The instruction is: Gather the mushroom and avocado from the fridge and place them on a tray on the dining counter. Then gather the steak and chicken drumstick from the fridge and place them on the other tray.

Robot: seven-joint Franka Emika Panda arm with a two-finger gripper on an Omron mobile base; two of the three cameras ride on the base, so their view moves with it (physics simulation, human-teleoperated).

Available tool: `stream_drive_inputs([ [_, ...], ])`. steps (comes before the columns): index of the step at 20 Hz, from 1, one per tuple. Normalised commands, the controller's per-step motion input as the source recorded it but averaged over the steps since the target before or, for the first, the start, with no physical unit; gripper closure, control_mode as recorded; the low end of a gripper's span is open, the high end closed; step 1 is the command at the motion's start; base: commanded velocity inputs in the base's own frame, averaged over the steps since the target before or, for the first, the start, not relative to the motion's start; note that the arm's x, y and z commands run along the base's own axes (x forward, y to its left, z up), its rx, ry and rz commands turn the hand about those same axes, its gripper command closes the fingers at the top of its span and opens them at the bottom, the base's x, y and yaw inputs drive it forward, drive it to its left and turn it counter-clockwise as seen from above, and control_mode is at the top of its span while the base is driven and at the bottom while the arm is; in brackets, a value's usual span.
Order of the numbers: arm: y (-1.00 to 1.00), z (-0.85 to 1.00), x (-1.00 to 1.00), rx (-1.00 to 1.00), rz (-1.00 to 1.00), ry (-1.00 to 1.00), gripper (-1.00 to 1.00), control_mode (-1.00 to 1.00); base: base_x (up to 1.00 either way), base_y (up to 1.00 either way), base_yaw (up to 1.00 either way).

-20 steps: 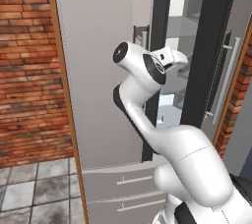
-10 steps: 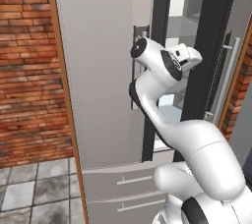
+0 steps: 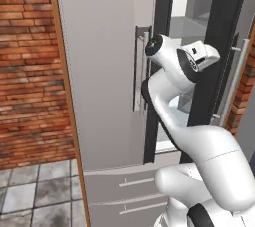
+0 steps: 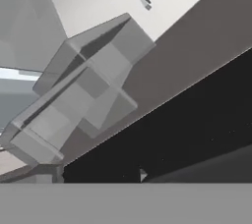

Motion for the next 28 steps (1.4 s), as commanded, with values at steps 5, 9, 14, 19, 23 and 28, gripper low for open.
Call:
stream_drive_inputs([
  [5,-1.0,-0.01,-0.68,0.03,-0.06,0.02,-1.0,-1.0,0.0,0.0,0.0],
  [9,-1.0,-0.12,-0.74,0.01,-0.1,0.05,-1.0,-1.0,0.0,0.0,0.0],
  [14,-1.0,-0.08,-0.4,0.02,-0.1,0.07,-1.0,-1.0,0.0,0.0,0.0],
  [19,-0.97,0.0,-0.01,0.03,-0.04,0.06,-1.0,-1.0,0.0,0.0,0.0],
  [23,-0.87,0.0,0.07,0.03,0.0,0.0,-1.0,-1.0,0.0,0.0,0.0],
  [28,-0.81,0.0,-0.01,0.05,0.0,0.0,-1.0,-1.0,0.0,0.0,0.0],
])
